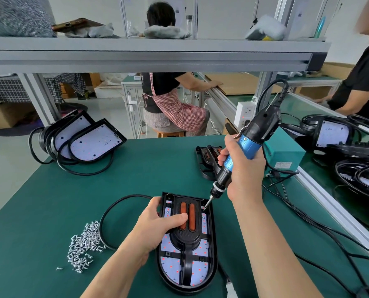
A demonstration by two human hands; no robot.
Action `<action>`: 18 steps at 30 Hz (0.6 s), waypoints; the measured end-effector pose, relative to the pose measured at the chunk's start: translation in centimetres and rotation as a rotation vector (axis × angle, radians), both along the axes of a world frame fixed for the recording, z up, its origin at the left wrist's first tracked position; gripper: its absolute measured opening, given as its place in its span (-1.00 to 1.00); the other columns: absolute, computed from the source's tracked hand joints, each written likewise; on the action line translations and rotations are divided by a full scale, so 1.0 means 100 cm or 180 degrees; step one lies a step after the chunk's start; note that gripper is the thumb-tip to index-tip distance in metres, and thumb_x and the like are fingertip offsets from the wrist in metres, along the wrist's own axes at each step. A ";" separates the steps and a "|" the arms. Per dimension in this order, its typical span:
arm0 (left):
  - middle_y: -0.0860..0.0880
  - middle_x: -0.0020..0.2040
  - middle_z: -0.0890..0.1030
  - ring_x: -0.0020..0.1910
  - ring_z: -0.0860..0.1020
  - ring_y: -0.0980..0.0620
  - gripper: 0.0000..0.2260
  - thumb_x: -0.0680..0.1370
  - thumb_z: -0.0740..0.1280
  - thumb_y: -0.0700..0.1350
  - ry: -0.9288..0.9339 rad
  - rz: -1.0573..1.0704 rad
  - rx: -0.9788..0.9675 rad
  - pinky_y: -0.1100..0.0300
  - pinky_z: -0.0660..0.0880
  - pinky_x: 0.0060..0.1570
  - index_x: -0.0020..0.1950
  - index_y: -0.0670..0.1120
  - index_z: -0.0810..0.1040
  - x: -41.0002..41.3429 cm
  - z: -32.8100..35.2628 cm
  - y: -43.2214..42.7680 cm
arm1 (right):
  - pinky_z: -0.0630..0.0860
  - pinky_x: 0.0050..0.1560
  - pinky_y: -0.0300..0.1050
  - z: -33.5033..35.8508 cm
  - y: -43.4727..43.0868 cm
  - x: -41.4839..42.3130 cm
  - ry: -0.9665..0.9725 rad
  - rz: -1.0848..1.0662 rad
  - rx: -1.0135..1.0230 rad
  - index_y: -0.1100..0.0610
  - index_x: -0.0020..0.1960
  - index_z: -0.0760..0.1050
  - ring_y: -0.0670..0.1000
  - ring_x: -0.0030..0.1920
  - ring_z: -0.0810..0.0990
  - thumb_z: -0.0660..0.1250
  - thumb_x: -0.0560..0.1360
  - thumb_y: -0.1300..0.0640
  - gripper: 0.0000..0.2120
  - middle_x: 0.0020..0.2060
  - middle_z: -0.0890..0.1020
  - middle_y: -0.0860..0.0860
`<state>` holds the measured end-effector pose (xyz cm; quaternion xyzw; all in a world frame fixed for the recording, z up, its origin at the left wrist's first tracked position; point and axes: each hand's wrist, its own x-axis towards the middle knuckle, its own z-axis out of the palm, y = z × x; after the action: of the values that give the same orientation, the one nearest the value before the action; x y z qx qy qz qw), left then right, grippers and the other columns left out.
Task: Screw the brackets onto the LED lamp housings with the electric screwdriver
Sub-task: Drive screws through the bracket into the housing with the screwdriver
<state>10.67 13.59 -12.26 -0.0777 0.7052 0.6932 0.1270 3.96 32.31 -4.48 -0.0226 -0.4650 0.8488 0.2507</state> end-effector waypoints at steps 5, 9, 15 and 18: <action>-0.03 -0.01 0.74 -0.04 0.73 -0.10 -0.45 0.26 0.60 -0.01 0.0014 -0.0006 0.0003 -0.12 0.59 0.14 0.20 0.04 0.52 0.000 -0.001 -0.001 | 0.53 -0.35 -0.19 -0.005 -0.003 -0.001 0.0077 0.0103 0.0095 0.21 0.01 0.51 -0.05 -0.38 0.54 0.48 0.51 0.29 -0.84 -0.34 0.57 -0.01; -0.04 -0.02 0.75 -0.05 0.73 -0.11 -0.45 0.25 0.61 0.00 0.0000 -0.0035 0.0017 -0.11 0.61 0.12 0.19 0.04 0.52 0.000 -0.001 -0.002 | 0.56 -0.30 -0.18 -0.005 -0.003 -0.001 0.0124 0.0252 0.0253 0.17 0.07 0.52 -0.02 -0.36 0.56 0.53 0.43 0.19 -0.72 -0.35 0.58 0.01; -0.03 -0.01 0.75 -0.05 0.73 -0.09 -0.44 0.24 0.61 0.01 0.0018 -0.0046 0.0036 -0.07 0.60 0.11 0.19 0.05 0.53 0.000 -0.001 -0.002 | 0.58 -0.26 -0.15 -0.005 0.002 0.000 0.0166 0.0544 0.0497 0.11 -0.01 0.52 0.02 -0.37 0.58 0.54 0.37 0.18 -0.73 -0.34 0.59 0.06; -0.03 -0.02 0.75 -0.05 0.73 -0.08 -0.46 0.26 0.60 -0.01 0.0043 -0.0023 0.0054 -0.03 0.61 0.07 0.19 0.03 0.53 -0.001 -0.003 -0.002 | 0.53 -0.32 -0.16 -0.005 0.000 0.000 0.0211 0.0415 0.0627 0.10 -0.06 0.49 0.00 -0.45 0.51 0.52 0.38 0.18 -0.77 -0.40 0.54 0.01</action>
<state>10.57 13.38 -12.51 -0.0693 0.7005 0.6992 0.1254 3.94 32.27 -4.94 0.0605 -0.5380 0.8138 0.2112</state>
